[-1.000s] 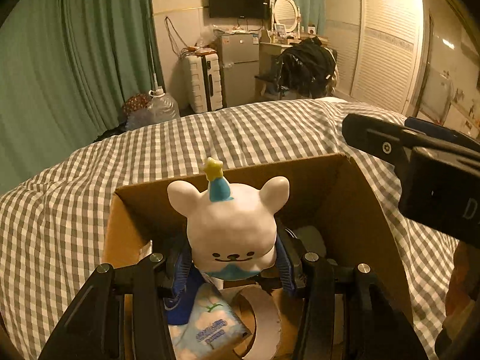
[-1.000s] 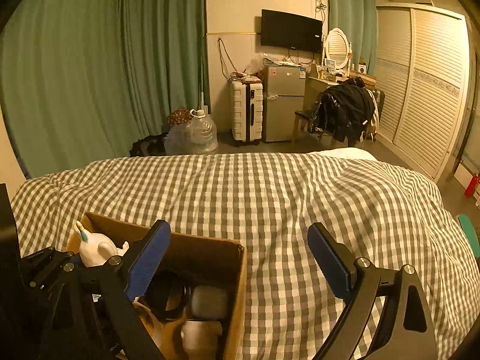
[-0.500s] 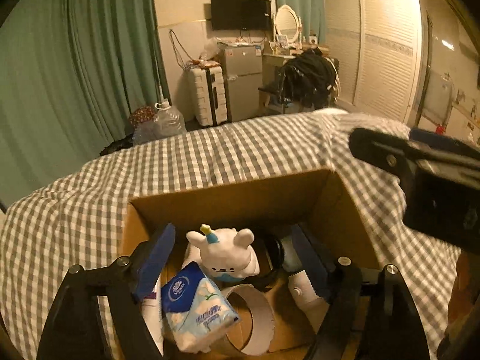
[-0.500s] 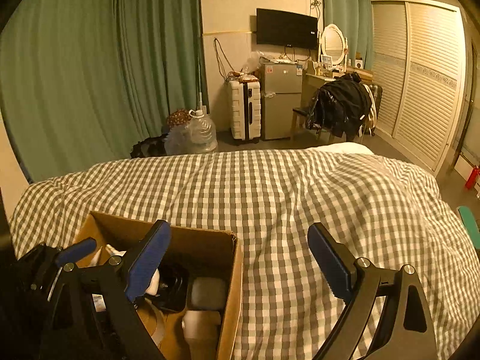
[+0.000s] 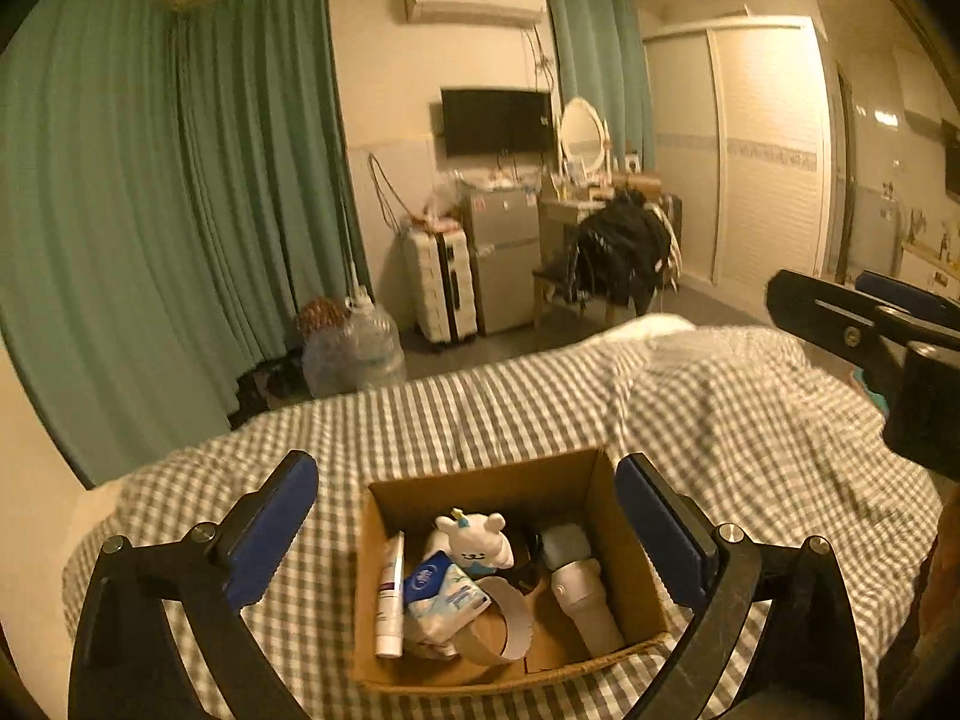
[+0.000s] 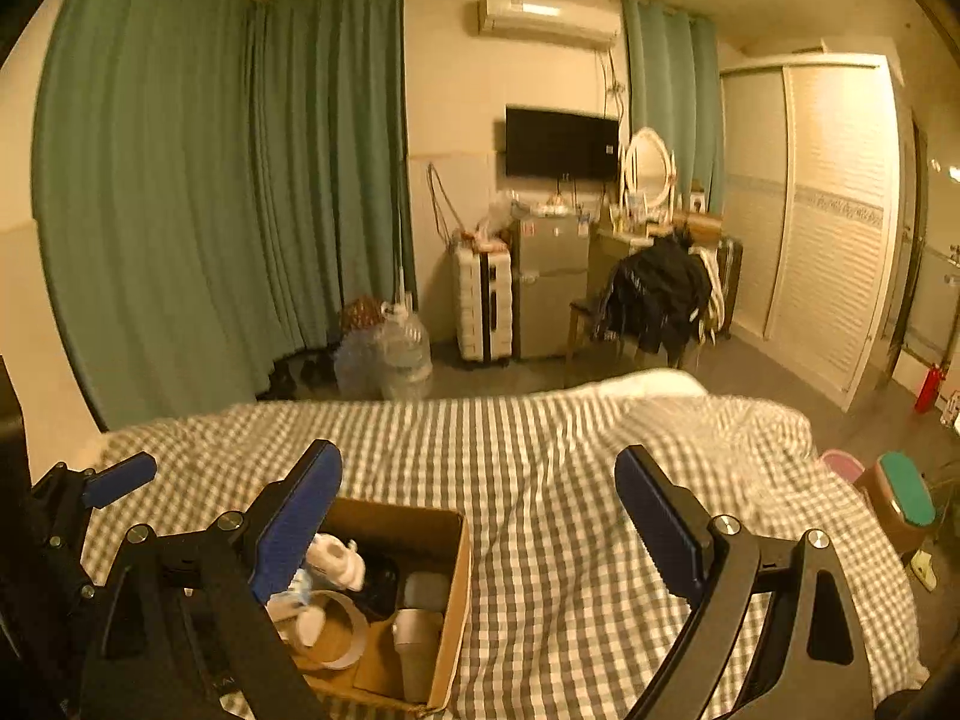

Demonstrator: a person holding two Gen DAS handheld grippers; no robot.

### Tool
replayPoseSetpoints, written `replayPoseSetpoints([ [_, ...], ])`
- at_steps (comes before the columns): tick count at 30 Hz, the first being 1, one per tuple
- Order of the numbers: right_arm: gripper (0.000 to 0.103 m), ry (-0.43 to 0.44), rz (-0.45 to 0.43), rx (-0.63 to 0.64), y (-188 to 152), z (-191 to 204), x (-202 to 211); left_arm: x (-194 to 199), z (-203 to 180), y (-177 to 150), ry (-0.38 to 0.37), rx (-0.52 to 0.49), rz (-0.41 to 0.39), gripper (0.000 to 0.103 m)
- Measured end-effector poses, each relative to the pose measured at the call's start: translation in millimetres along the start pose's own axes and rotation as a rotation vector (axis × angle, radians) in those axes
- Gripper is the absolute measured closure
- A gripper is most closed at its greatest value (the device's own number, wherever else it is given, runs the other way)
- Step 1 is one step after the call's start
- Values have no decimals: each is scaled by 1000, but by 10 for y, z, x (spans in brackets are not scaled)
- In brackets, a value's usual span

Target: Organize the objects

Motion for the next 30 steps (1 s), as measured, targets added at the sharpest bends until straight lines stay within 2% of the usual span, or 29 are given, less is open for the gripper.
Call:
replayPoseSetpoints([
  [7,5,-7,-123,25,230,81,788,746,194,133,40,26,-131,0],
  [11,2,-4,-180,22,183,135,1098,1019,336,58,57,53,-174,0],
  [15,2,17,-219,11,106,199,1270,1201,386,-77,31,53,-205,0],
  [20,1,23,-231,43,-68,341,1279,1316,435,-303,52,63,-244,0],
  [23,1,4,-223,60,-301,379,1161,1227,453,-542,88,65,-217,0],
  [28,1,-29,-184,103,-851,394,855,990,470,-1054,185,54,-192,0],
  [30,1,-31,-171,98,-1096,370,744,875,476,-1260,193,62,-170,0],
])
Point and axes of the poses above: each gripper's, at about its wrist camera, not at the fingertips, and x roughly against the way its jaws point, z to its left, y to its top, the point moved 9 cm from there along -x, roughly the way its jaws point
